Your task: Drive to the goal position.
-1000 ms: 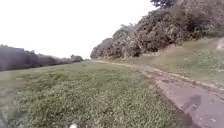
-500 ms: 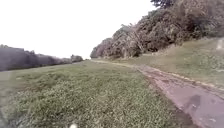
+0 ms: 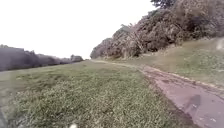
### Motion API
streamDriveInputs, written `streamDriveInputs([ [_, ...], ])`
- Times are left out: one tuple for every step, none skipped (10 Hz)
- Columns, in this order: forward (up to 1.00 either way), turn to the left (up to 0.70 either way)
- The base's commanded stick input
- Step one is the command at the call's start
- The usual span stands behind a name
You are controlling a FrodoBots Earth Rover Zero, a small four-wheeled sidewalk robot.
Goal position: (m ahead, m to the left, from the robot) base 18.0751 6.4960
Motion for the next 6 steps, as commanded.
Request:
streamDriveInputs([
  [0.04,0.0],
  [0.04,0.0],
  [0.05,0.0],
  [0.05,0.0],
  [0.04,0.0],
  [0.05,0.0],
])
